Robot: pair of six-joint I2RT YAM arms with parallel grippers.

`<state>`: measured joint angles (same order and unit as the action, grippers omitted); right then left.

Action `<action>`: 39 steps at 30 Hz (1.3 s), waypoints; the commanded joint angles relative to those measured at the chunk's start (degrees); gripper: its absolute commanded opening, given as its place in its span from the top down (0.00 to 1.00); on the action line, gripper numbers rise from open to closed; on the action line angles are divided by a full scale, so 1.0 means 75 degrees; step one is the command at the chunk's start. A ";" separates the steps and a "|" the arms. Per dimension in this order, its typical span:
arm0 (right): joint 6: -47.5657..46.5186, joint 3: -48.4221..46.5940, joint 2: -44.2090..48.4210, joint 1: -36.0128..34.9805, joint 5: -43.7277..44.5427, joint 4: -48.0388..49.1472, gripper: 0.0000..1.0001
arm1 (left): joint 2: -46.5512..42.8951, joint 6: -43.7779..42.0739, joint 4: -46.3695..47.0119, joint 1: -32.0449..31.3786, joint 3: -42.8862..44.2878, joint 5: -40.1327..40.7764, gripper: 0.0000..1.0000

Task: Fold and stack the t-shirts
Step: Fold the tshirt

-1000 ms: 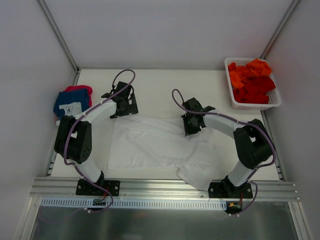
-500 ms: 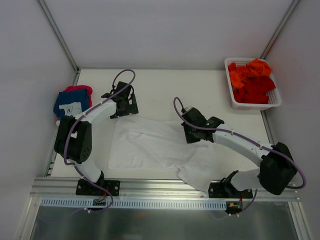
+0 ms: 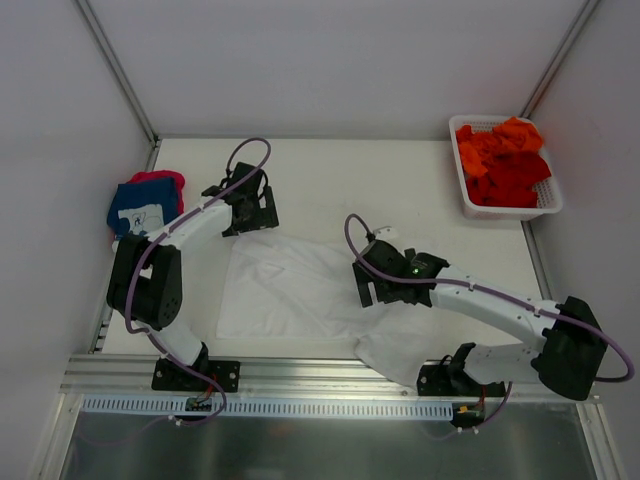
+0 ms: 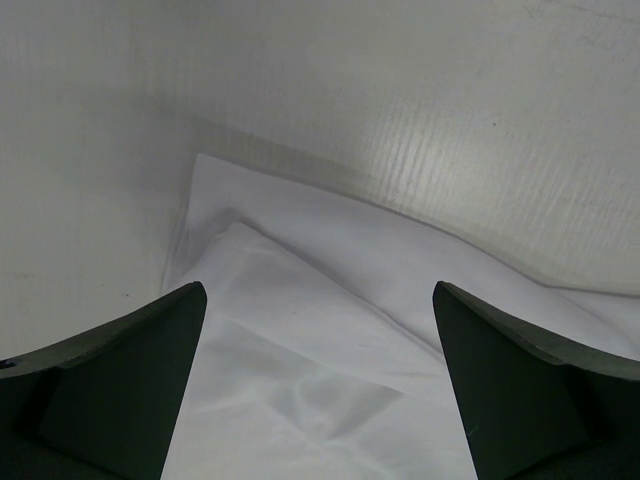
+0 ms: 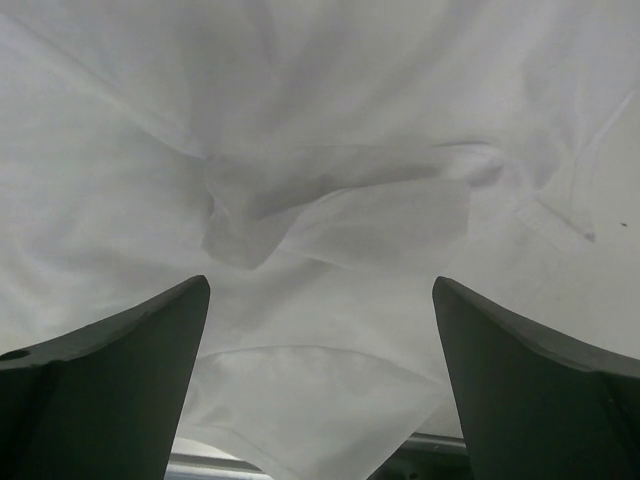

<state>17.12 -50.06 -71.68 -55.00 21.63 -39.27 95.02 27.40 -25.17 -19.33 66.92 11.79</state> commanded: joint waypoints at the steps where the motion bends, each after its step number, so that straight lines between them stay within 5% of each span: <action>1: 0.0084 -0.0507 -0.0039 0.0033 0.1239 -0.0225 0.01 | -0.0143 -0.0102 0.0004 -0.0188 0.0358 -0.0224 0.01; 15: -0.0268 -0.1071 -0.2699 0.0924 0.0761 0.0783 0.04 | 0.0432 -0.0079 0.0016 -0.0750 0.0699 -0.0693 0.01; 20: -0.0069 -0.0943 -0.2830 0.0970 0.0714 0.0771 0.37 | 0.0538 0.0003 0.0051 -0.1055 0.0513 -0.0624 0.02; 21: -0.0034 -0.0896 -0.2783 0.0959 0.0726 0.0771 0.50 | 0.0502 0.0038 0.0063 -0.1102 0.0442 -0.0507 0.07; 22: 0.0025 -0.0860 -0.2678 0.0959 0.0795 0.0759 0.76 | 0.0363 0.0085 0.0063 -0.1218 0.0372 -0.0378 0.12; 23: 0.0083 -0.0790 -0.2607 0.0970 0.0831 0.0724 0.84 | 0.0292 0.0132 0.0063 -0.1277 0.0290 -0.0261 0.32; 25: 0.0107 -0.0720 -0.2490 0.0959 0.0913 0.0677 0.99 | 0.0093 0.0214 0.0075 -0.1394 0.0114 0.0067 0.57; 26: 0.0107 -0.0696 -0.2408 0.0959 0.0936 0.0654 1.00 | 0.0046 0.0237 0.0063 -0.1523 0.0067 0.0184 0.83; 28: 0.0119 -0.0696 -0.2396 0.0959 0.0960 0.0653 1.00 | 0.0021 0.0284 0.0051 -0.1629 -0.0016 0.0442 1.00; 39: 0.0283 -0.0345 -0.2315 0.0947 0.0551 0.0817 1.00 | 0.0970 0.0355 0.0063 -0.1700 0.0148 0.0443 1.00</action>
<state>17.54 -54.22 -91.98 -47.88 26.81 -33.06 100.20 29.36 -24.43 -31.57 67.00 13.04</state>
